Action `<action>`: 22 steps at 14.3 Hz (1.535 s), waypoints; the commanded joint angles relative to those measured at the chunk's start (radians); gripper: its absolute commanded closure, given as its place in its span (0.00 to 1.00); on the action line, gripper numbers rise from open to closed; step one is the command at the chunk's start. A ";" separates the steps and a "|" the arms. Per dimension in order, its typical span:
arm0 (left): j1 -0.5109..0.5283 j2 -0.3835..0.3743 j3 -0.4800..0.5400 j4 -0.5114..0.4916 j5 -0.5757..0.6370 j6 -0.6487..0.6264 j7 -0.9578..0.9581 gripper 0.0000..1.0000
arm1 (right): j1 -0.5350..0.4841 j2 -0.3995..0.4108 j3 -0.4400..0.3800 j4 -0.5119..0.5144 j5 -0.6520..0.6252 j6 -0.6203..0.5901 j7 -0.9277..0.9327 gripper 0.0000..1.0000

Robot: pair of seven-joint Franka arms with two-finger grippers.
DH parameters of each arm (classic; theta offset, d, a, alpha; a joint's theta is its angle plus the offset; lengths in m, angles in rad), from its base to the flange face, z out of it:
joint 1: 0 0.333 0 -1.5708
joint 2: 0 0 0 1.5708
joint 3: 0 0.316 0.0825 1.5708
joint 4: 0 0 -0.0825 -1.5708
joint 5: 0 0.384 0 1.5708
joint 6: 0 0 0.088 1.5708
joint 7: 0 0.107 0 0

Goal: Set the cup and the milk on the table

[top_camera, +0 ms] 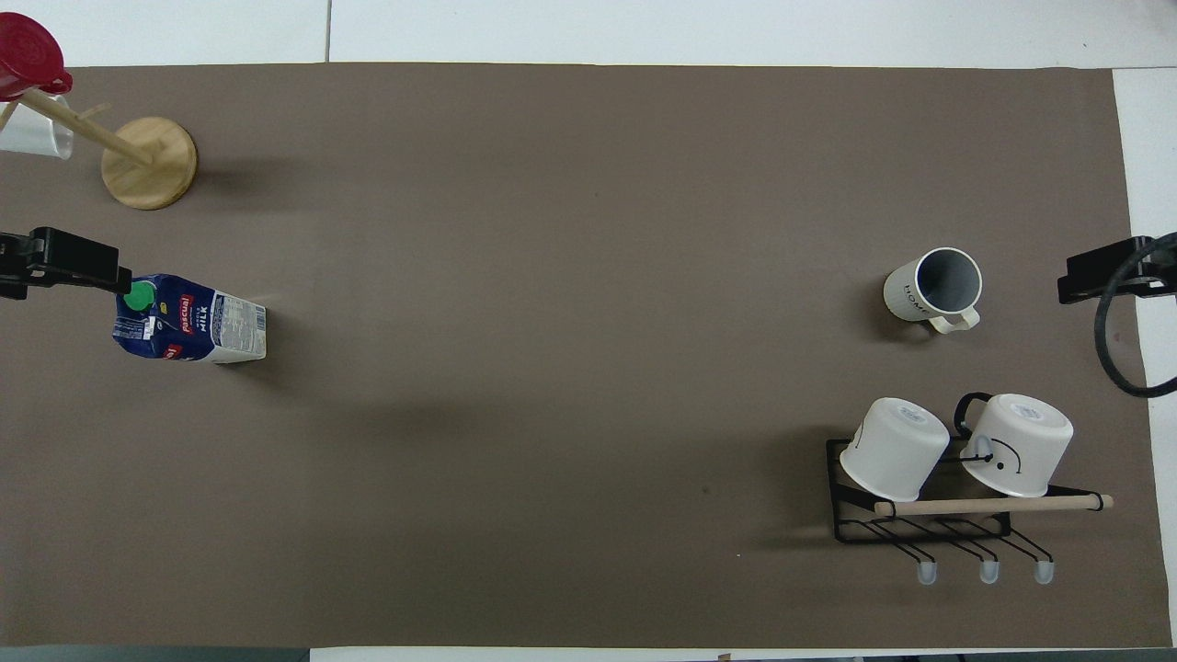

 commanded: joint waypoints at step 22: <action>0.008 -0.025 -0.001 -0.018 0.011 0.012 0.040 0.00 | -0.031 -0.027 0.001 -0.090 0.007 0.124 -0.073 0.00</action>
